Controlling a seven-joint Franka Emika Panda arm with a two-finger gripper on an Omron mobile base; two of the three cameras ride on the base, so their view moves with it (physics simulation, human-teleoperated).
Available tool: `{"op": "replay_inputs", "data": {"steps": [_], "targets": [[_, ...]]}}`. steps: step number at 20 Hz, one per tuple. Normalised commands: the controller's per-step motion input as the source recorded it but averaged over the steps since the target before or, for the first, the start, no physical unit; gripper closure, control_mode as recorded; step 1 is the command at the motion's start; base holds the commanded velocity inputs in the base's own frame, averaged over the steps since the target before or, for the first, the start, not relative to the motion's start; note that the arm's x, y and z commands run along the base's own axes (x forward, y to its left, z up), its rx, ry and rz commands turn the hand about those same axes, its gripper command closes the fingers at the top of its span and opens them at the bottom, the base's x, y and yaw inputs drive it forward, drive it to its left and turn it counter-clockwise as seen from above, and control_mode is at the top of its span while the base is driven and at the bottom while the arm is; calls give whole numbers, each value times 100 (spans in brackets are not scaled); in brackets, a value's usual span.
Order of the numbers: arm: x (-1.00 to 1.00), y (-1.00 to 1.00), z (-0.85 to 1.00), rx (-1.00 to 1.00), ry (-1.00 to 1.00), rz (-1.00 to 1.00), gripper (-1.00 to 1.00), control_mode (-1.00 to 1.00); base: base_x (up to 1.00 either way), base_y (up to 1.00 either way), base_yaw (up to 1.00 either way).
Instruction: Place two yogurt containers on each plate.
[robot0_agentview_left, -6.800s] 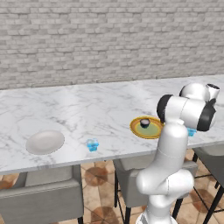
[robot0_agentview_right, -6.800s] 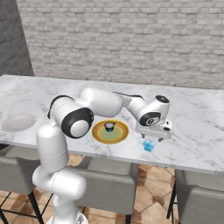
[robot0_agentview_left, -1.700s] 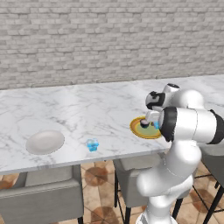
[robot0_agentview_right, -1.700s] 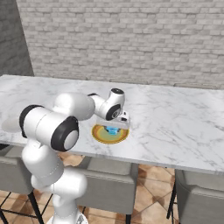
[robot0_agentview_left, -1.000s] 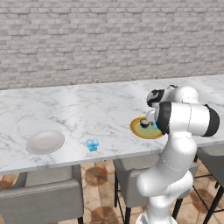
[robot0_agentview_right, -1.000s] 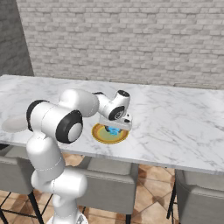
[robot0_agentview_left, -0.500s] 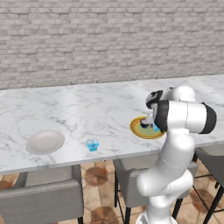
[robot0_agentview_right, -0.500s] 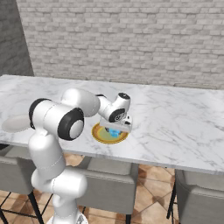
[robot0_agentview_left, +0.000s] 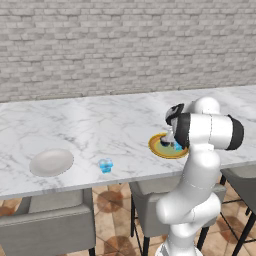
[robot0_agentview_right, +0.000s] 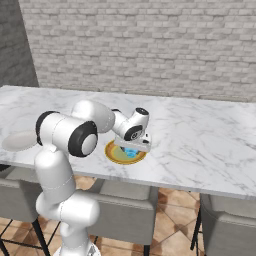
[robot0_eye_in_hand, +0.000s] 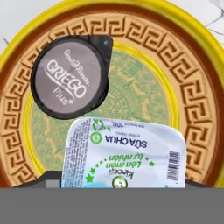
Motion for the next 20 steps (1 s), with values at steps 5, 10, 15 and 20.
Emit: {"op": "replay_inputs", "data": {"steps": [5,10,15,20], "targets": [[10,0,-5,0,0,0,-100,-100,0,0,0],[2,0,0,0,0,0,-100,-100,0,0,0],[0,0,0,0,0,0,-100,-100,0,0,0],[-8,0,5,0,0,1,-100,-100,0,0,0]]}}
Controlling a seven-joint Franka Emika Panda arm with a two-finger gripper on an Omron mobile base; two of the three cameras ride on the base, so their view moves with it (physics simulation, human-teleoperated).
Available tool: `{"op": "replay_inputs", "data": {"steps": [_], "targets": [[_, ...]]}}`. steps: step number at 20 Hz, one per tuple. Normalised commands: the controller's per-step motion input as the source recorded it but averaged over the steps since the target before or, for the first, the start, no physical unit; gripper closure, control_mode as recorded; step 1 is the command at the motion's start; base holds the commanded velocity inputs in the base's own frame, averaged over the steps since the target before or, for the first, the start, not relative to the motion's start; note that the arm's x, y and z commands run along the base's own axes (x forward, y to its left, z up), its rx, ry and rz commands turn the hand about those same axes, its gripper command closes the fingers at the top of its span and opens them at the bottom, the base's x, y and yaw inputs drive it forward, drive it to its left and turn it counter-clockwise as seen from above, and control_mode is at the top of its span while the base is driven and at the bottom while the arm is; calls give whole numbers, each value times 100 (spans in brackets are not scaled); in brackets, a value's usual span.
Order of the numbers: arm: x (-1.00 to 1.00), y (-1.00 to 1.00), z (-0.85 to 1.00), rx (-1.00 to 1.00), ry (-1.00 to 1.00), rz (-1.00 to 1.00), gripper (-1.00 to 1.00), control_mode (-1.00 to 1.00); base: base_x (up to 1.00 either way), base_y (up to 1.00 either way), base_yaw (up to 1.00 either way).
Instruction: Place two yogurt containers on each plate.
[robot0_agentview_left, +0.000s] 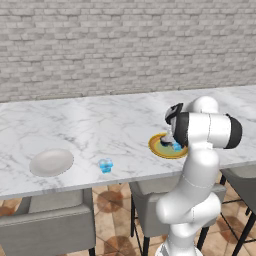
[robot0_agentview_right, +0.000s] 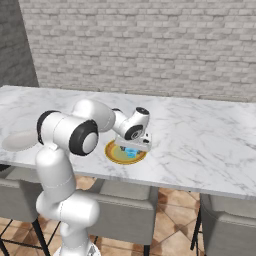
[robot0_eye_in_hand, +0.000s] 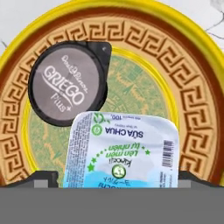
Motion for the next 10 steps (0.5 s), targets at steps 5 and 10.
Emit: {"op": "replay_inputs", "data": {"steps": [5,10], "targets": [[-27,0,34,0,-2,4,-100,-100,0,0,0],[-33,0,31,-1,-2,7,-100,-100,0,0,0]]}}
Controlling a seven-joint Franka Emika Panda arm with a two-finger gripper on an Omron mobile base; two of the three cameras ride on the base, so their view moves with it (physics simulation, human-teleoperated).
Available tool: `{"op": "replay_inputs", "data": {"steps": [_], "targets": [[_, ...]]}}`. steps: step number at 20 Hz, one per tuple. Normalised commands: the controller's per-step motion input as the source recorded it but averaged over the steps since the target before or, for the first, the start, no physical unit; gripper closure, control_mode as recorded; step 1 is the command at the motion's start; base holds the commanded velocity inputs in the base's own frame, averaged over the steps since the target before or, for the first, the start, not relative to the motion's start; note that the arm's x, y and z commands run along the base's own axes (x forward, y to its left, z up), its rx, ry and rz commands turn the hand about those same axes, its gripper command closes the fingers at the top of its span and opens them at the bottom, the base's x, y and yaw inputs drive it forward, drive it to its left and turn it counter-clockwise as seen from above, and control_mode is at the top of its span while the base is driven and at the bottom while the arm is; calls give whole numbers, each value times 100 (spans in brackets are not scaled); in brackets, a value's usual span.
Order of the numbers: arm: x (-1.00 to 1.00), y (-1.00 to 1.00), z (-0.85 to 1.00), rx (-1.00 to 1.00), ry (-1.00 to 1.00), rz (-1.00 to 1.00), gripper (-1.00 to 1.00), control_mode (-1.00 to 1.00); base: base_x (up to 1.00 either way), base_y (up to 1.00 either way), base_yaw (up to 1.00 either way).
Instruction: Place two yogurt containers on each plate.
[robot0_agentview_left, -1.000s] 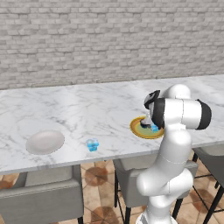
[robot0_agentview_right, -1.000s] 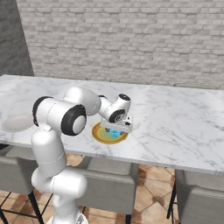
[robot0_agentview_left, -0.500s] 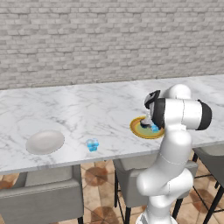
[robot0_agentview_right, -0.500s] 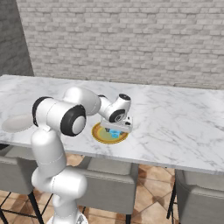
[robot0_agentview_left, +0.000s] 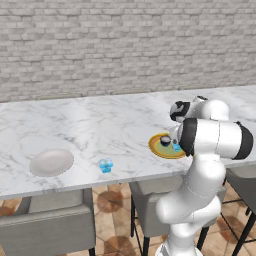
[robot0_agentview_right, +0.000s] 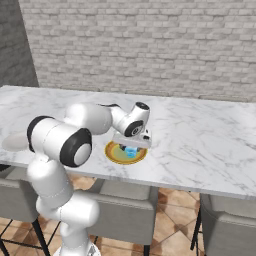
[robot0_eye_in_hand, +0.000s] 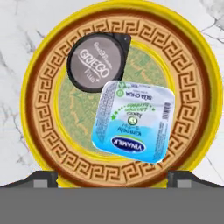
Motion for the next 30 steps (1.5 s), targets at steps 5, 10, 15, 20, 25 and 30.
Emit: {"op": "replay_inputs", "data": {"steps": [5,10,15,20,25,30], "targets": [[-36,0,28,-2,0,7,-100,-100,0,0,0],[-53,6,33,-2,0,8,-100,-100,0,0,0],[-45,44,27,-3,0,4,-100,-100,0,0,0],[-50,57,20,0,-3,1,-100,-100,0,0,0],[-44,46,23,0,-5,0,-100,-100,0,0,0],[-31,39,17,0,-2,0,-100,-100,0,0,0]]}}
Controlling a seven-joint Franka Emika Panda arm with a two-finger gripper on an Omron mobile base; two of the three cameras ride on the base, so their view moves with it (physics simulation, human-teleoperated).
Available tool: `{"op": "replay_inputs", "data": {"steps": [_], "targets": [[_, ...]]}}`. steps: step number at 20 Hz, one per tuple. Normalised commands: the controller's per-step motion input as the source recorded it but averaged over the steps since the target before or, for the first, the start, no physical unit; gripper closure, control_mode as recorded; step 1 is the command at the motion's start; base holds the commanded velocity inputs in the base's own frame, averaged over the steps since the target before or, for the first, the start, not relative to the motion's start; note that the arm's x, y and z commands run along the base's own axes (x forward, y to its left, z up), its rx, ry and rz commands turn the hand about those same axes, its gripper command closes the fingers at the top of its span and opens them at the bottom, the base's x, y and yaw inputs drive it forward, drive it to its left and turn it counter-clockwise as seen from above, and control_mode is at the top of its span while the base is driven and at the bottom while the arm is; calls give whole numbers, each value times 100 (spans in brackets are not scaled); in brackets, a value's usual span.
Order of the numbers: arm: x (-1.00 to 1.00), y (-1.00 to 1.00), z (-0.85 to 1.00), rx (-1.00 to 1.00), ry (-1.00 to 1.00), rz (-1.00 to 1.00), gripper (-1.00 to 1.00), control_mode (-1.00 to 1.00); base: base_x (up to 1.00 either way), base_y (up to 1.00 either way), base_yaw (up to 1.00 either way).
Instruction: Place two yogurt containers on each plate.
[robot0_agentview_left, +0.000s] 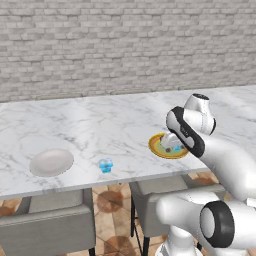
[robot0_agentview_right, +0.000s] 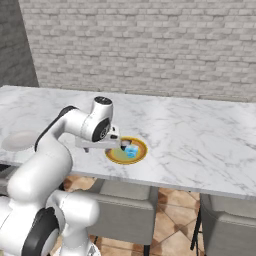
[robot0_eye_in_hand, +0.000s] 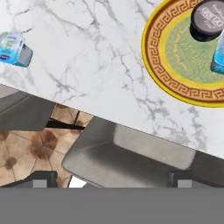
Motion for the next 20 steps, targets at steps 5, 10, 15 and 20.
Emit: {"op": "replay_inputs", "data": {"steps": [5,10,15,20], "targets": [[-15,16,11,0,0,0,-100,-100,0,0,0],[-17,0,3,0,0,0,-100,-100,0,0,0],[-7,-12,2,0,0,0,-100,-100,0,0,0],[-7,-14,0,0,0,0,-100,100,-5,0,0]]}}
